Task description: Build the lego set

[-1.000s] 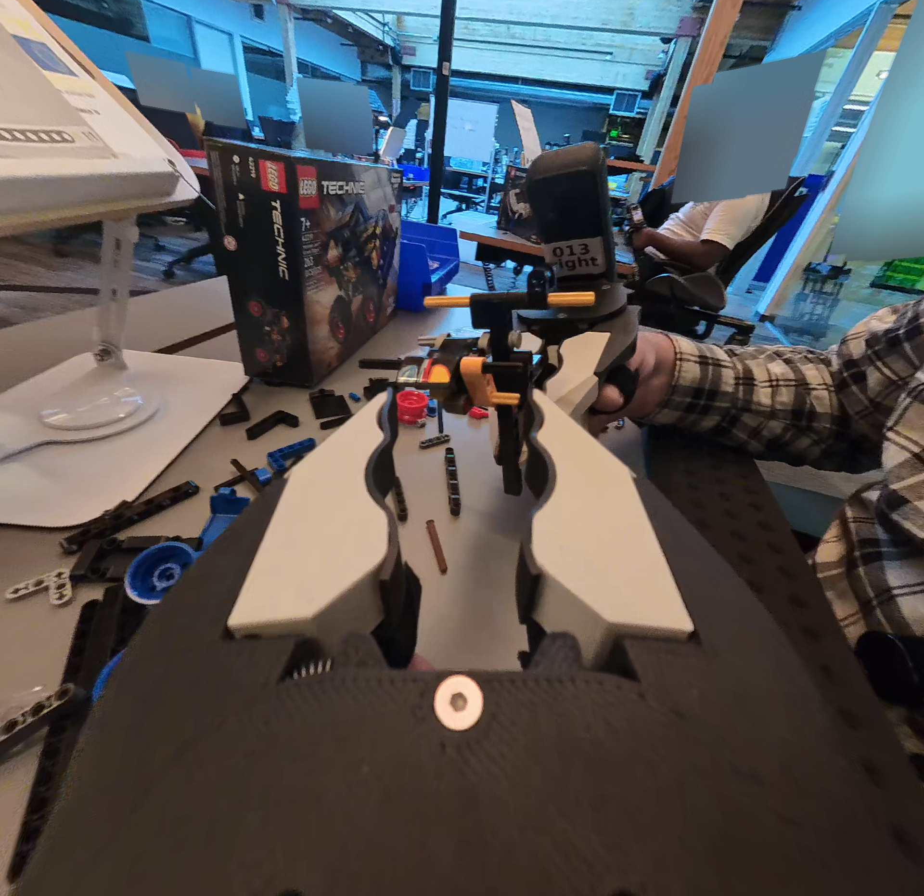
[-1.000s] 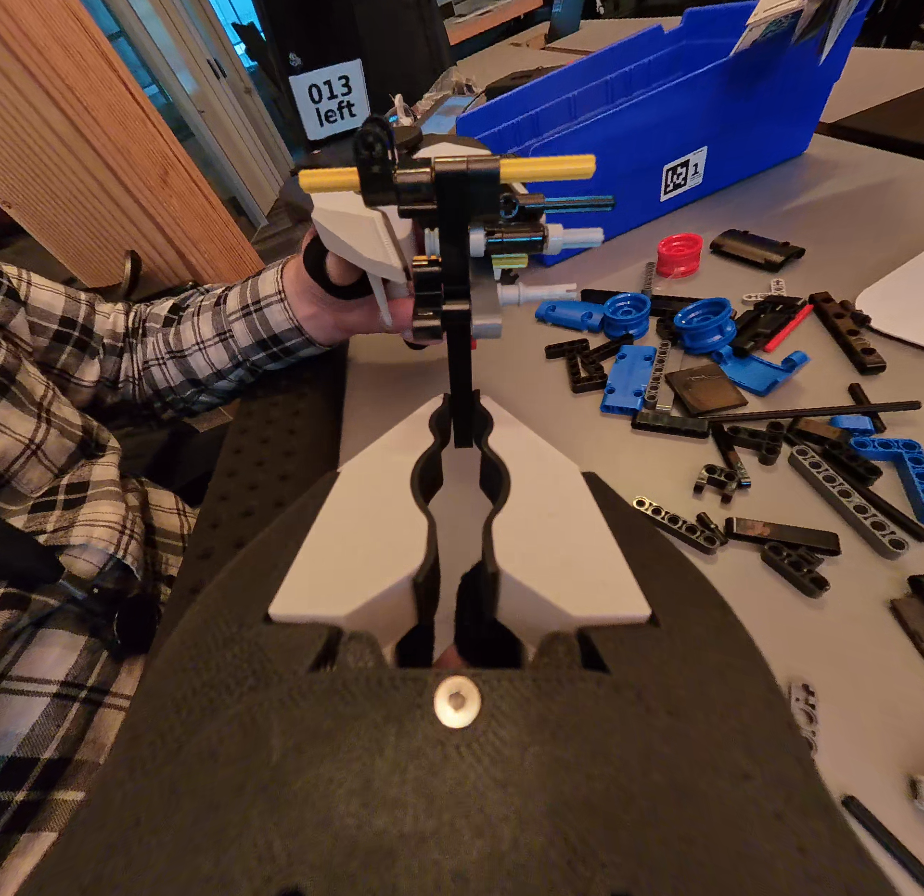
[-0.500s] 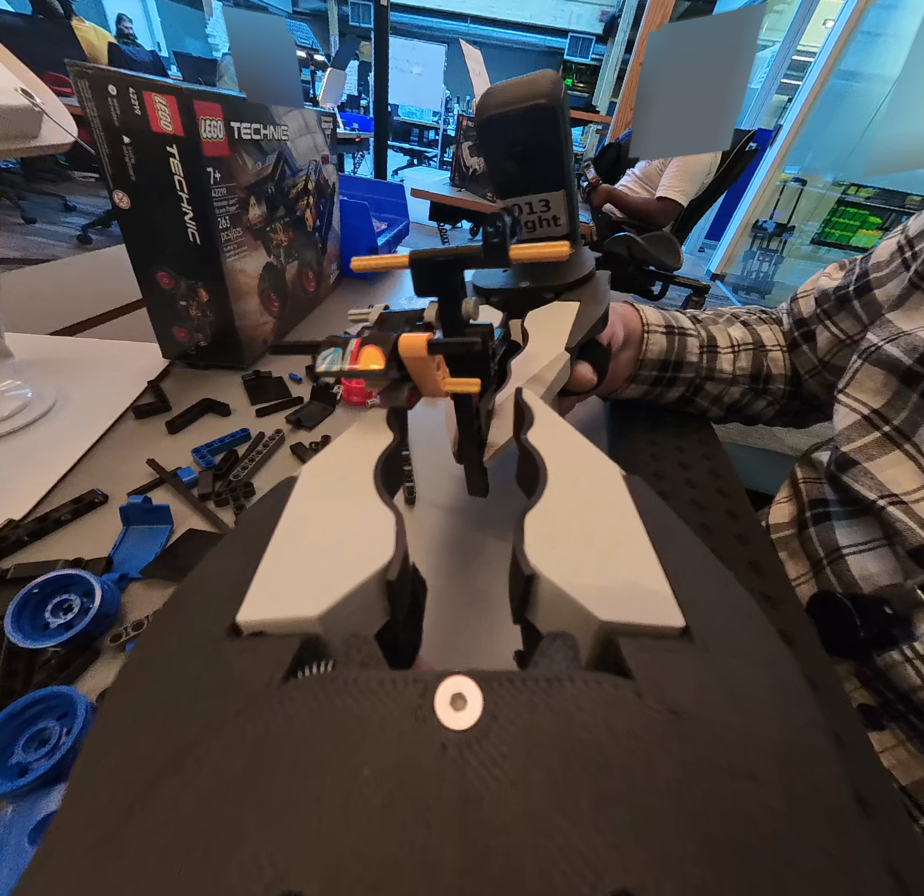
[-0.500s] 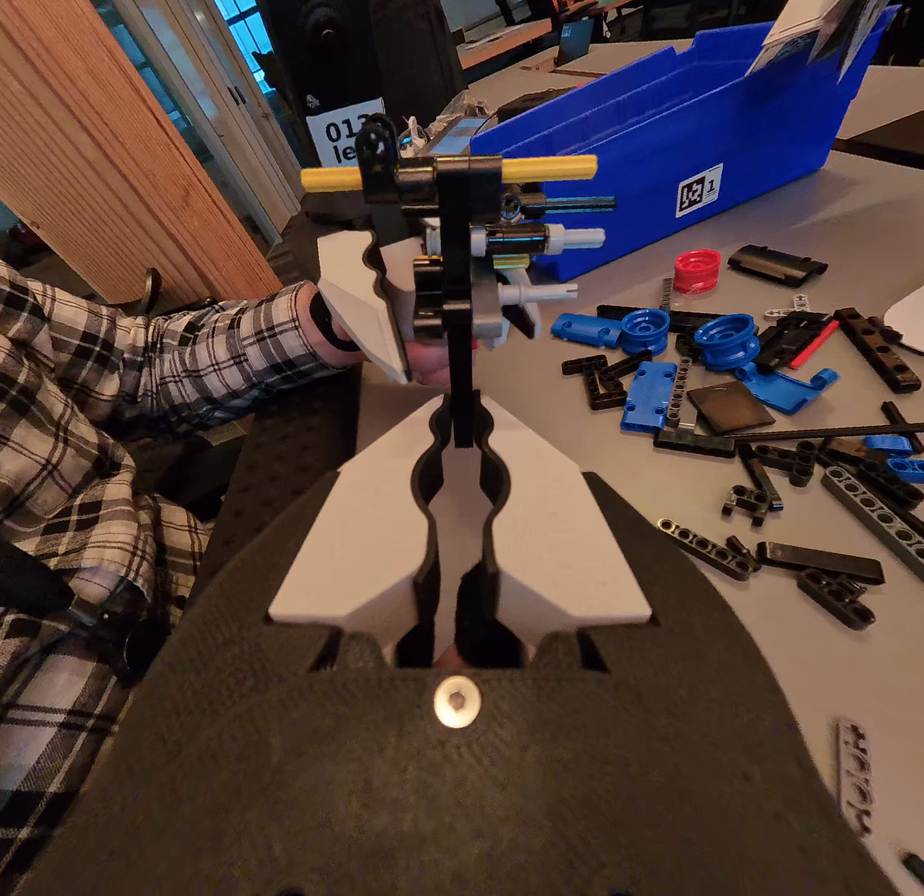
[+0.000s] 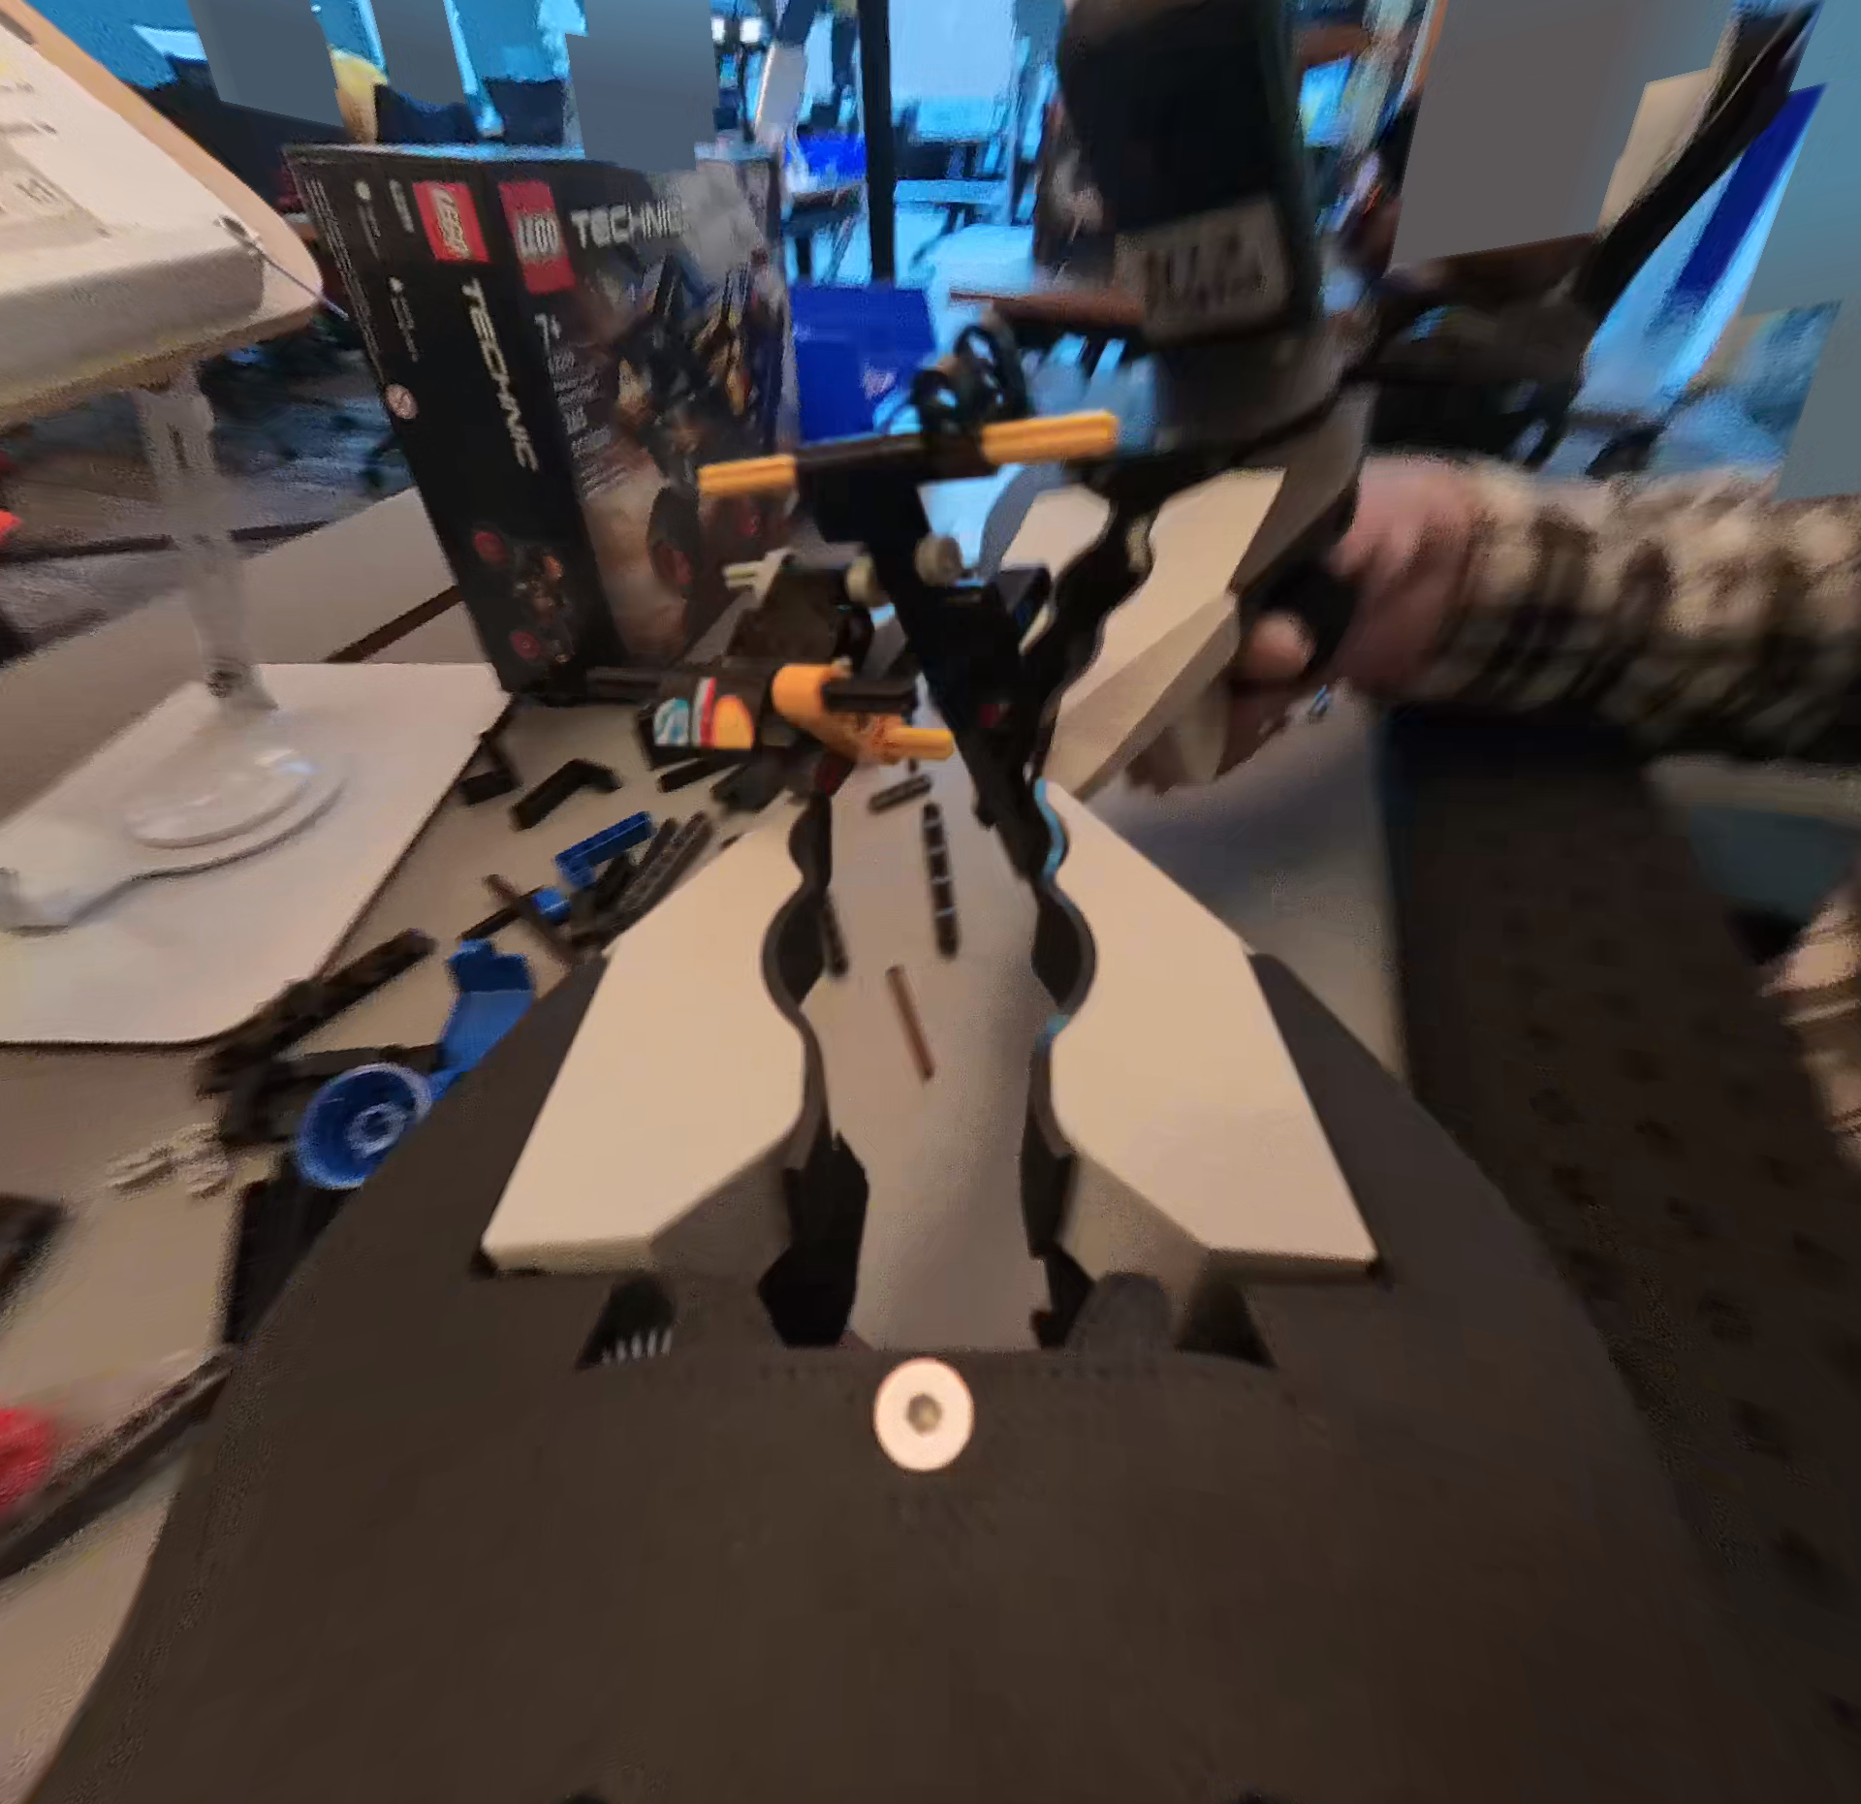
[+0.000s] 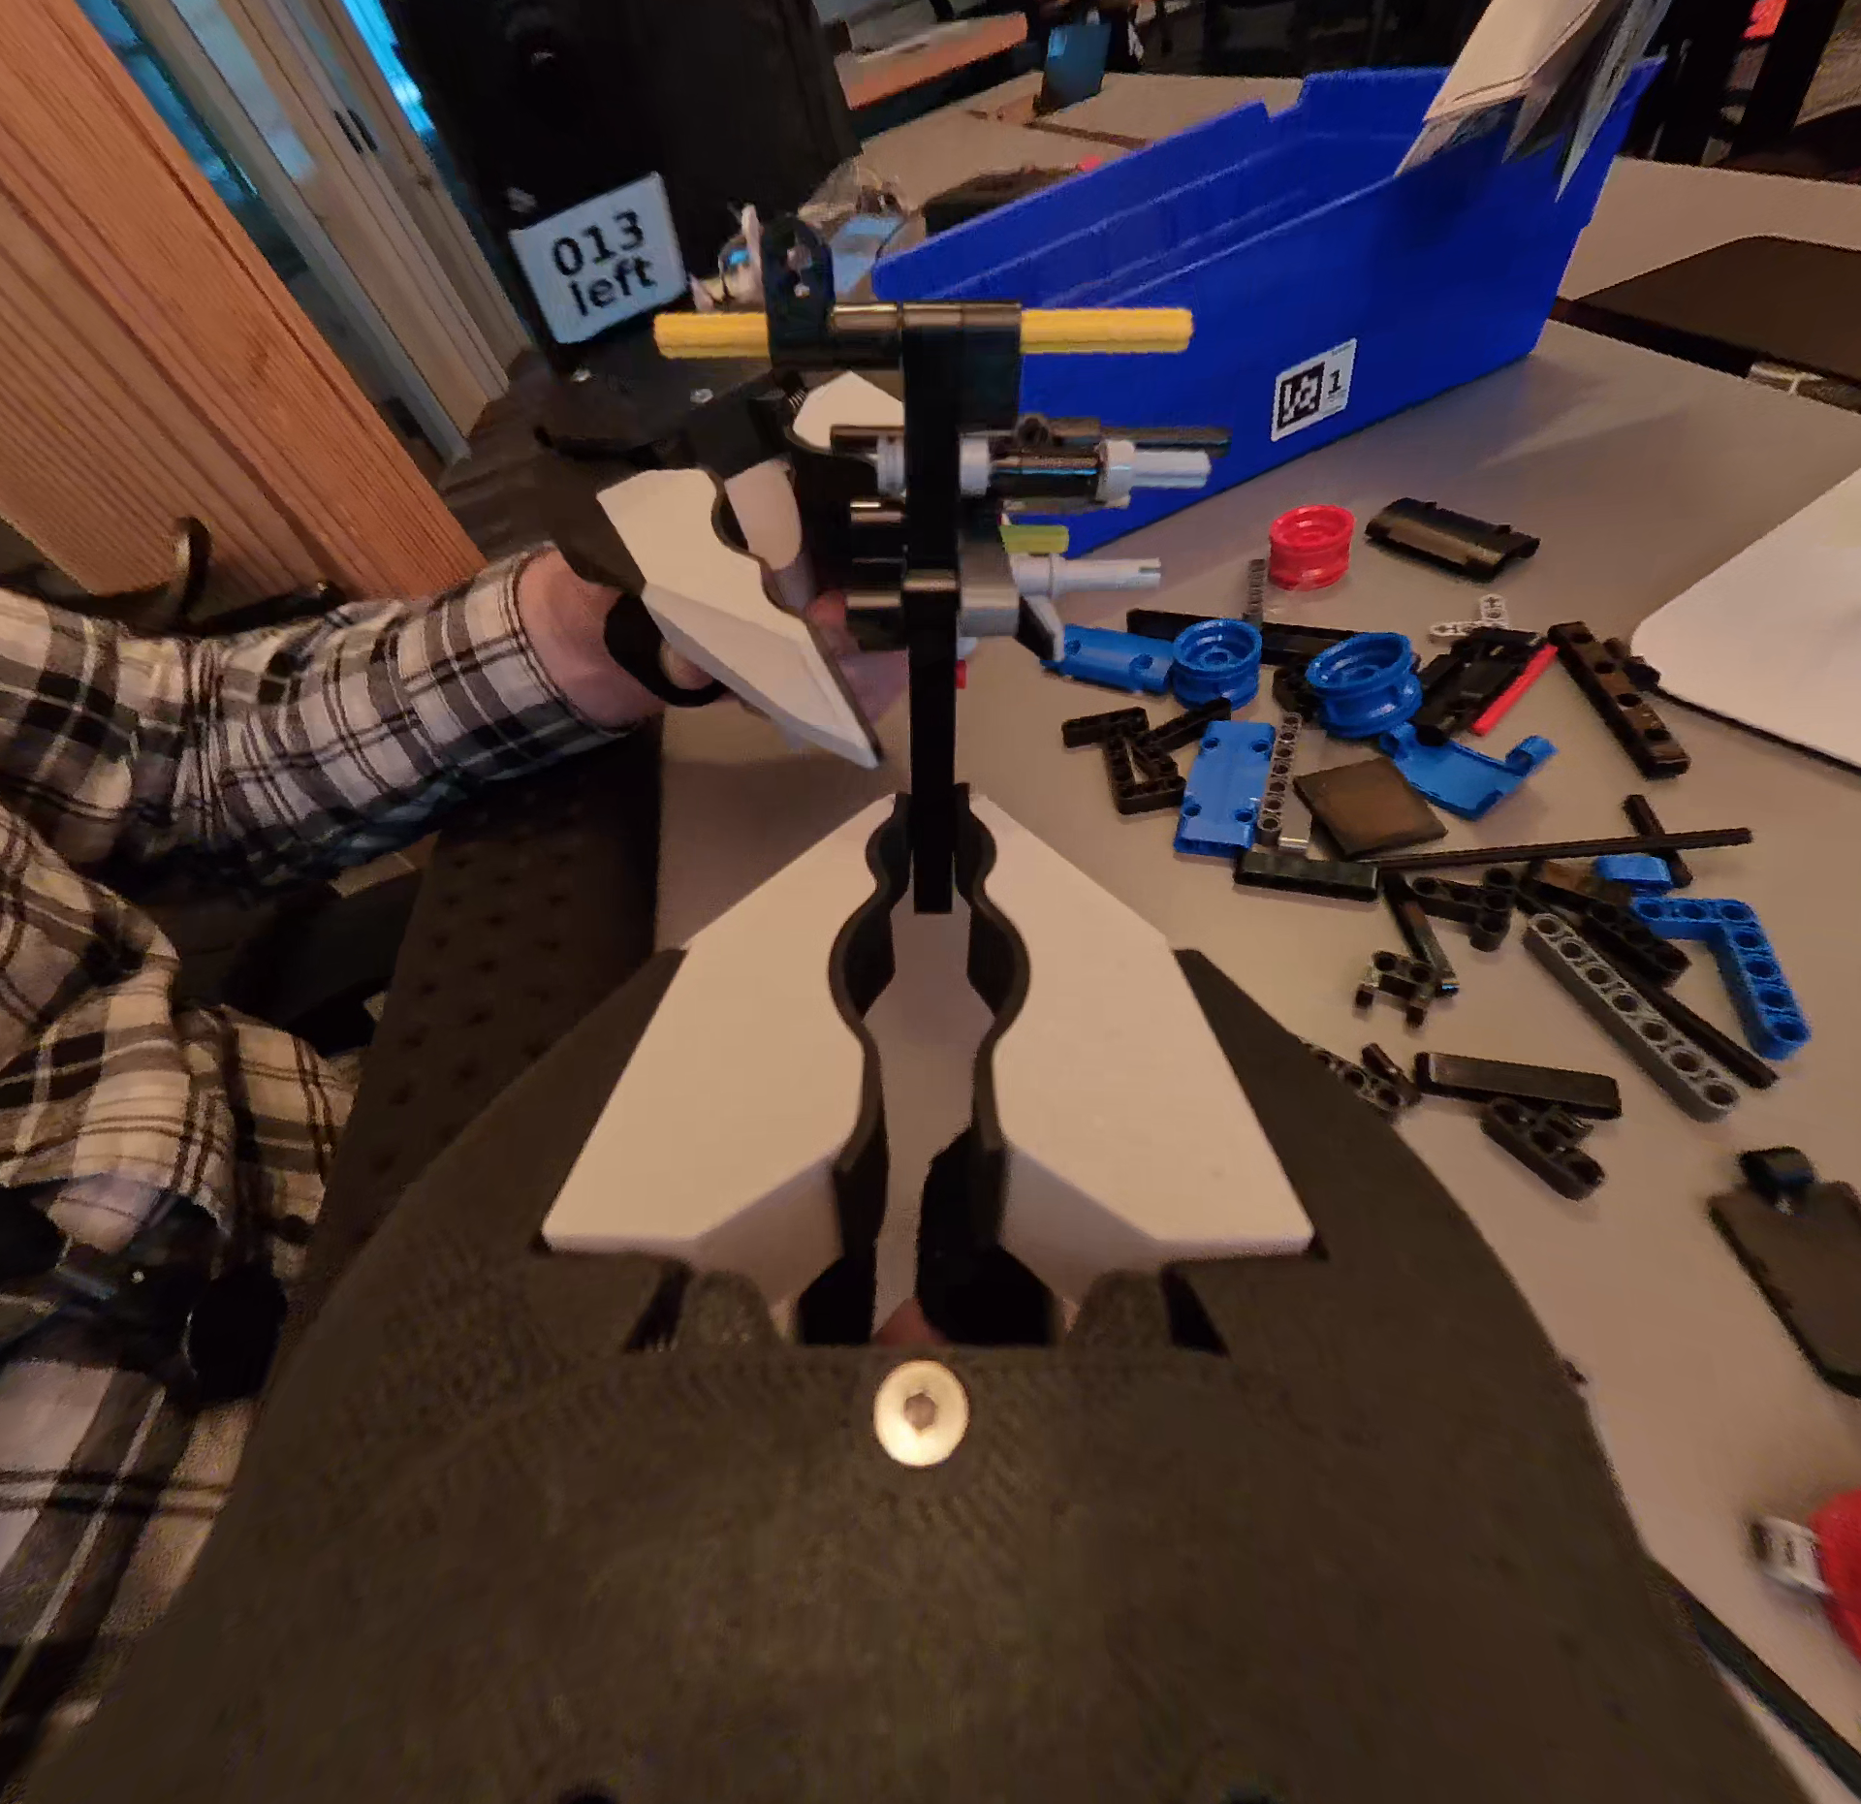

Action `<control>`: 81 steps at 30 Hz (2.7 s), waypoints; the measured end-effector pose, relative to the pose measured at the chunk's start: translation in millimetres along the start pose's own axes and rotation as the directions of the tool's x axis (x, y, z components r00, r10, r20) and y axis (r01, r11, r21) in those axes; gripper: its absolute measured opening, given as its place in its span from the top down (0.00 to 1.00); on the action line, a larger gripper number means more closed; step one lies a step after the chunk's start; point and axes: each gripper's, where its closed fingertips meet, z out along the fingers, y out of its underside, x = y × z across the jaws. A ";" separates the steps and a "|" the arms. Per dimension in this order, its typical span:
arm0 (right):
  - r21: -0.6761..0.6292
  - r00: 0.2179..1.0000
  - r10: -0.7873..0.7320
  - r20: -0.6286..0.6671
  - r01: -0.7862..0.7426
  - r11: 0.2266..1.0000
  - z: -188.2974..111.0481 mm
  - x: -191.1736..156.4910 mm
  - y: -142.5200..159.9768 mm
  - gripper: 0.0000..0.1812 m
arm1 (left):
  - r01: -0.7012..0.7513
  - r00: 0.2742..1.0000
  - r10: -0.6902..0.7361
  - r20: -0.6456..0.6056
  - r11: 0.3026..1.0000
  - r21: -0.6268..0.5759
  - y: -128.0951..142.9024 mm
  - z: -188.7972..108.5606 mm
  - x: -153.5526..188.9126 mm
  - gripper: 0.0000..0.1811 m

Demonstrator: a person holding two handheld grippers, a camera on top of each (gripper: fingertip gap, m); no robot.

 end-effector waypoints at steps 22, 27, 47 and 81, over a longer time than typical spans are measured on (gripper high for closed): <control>-0.372 0.983 -0.178 -0.042 0.150 0.916 -24.2 29.5 12.8 0.97 | -0.288 0.942 0.313 0.119 0.939 -0.188 21.6 -8.9 -10.2 0.70; -0.336 0.994 -0.108 -0.006 0.100 0.936 -23.5 27.0 16.0 0.97 | -0.339 0.931 0.363 0.021 0.888 -0.312 50.3 -6.8 2.2 0.70; -0.096 0.992 0.074 0.098 -0.064 0.993 -37.4 24.3 -12.9 0.96 | -0.561 0.739 0.636 0.221 0.763 -0.320 29.0 -7.3 -16.0 0.91; -0.031 0.924 -0.353 -0.148 0.352 0.935 -34.3 35.5 -31.0 0.95 | -0.485 0.775 0.544 0.320 0.838 -0.250 14.2 -16.1 -26.2 0.91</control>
